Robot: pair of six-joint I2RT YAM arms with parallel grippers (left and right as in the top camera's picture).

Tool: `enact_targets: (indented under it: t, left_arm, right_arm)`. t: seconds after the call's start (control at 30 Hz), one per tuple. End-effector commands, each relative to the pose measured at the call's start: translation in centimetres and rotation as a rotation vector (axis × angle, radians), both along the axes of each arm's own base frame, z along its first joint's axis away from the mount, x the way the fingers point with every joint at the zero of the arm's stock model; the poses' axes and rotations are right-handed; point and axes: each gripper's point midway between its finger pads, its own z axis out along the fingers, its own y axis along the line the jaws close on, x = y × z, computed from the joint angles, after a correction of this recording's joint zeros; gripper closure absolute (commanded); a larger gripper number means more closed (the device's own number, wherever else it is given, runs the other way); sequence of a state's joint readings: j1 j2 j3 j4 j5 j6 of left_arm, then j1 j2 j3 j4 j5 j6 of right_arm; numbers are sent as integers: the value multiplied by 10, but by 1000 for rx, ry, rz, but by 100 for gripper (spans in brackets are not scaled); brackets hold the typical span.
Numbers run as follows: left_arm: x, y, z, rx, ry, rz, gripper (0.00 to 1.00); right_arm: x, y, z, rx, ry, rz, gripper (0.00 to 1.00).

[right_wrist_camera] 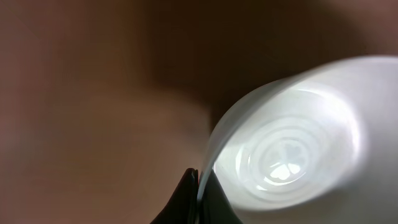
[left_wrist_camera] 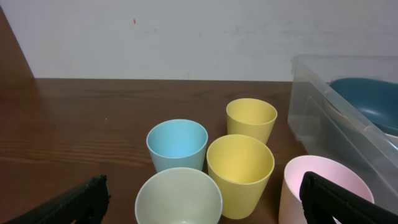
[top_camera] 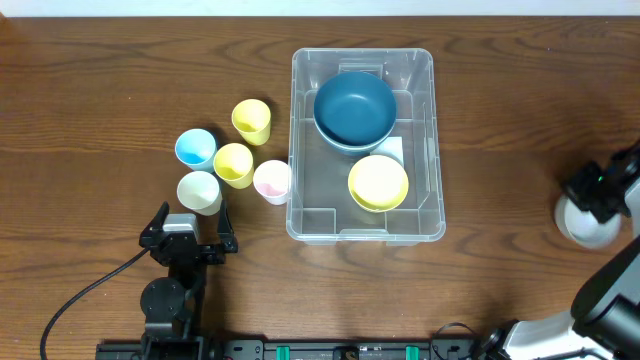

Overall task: Pack container
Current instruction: 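Grasp the rim of the top white bowl with the right gripper, then carry the white bowl and set it into the yellow bowl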

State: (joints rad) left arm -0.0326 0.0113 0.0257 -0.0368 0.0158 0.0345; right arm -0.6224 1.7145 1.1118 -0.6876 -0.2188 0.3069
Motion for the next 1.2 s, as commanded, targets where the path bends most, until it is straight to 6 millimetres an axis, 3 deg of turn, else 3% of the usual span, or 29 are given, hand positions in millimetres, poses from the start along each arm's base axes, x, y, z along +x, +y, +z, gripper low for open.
enact_targets:
  t: [0.0,0.17,0.3,0.37,0.47,0.57,0.67,0.8,1.0,1.17]
  left_arm:
    - [0,1,-18,16,54,2,2]
    - [0,1,-18,15,53,2,2]
    - [0,1,-18,16,54,2,2]
    - [0,1,-18,16,54,2,2]
    - [0,1,-18,16,54,2,2]
    - [0,1,-18,16,54,2,2]
    - [0,1,-18,16,54,2,2]
    - [0,1,-18,16,54,2,2]
    - [0,1,-18,16,54,2,2]
    - [0,1,-18,16,54,2,2]
  right_arm:
    - [49,51,81,249,-370,147,99]
    - [62,97,182,235,-626,343,99]
    - [51,157,260,116,-801,576,99]
    - [40,189,289,18,-864,683,99]
    - [24,228,310,-150,-882,738,99]
    - [10,258,306,-260,-845,807,99]
    - [-1,292,287,-320,-773,928,99]
    - [-4,330,246,-392,-631,1069,99]
    - [6,382,175,-392,-447,1224,99]
    - [15,402,126,-370,-330,1261,99]
